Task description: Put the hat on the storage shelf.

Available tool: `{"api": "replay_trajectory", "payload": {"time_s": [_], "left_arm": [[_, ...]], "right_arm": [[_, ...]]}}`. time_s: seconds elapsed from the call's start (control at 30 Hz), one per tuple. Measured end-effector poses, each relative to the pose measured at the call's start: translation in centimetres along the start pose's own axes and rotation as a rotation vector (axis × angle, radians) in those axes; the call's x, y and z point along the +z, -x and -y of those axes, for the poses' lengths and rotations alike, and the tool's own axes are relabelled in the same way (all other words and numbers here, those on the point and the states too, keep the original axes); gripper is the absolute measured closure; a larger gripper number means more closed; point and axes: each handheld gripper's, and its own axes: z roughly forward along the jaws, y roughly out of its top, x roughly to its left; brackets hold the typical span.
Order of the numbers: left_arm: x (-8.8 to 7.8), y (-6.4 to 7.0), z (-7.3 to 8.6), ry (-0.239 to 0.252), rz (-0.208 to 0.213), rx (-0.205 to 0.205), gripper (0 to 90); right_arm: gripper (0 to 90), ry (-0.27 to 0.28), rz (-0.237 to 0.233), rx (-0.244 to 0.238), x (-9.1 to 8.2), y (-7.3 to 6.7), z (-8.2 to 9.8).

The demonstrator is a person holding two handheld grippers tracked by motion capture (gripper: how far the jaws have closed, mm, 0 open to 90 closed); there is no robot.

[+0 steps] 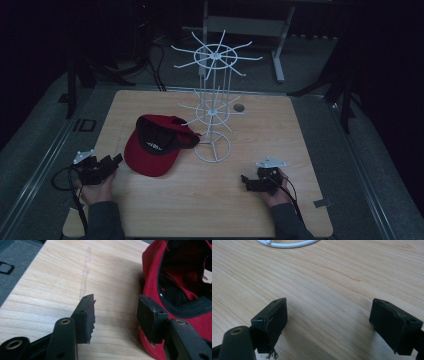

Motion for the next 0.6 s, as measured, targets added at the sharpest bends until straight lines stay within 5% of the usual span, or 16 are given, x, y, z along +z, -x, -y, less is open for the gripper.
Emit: {"api": "replay_trajectory", "payload": {"time_s": [0.6], "left_arm": [[-0.59, 0.5, -0.53, 0.02, 0.013, 0.023, 49.7]], "right_arm": [[14.7, 0.0, -0.002, -0.002, 0.03, 0.02, -0.03]]}}
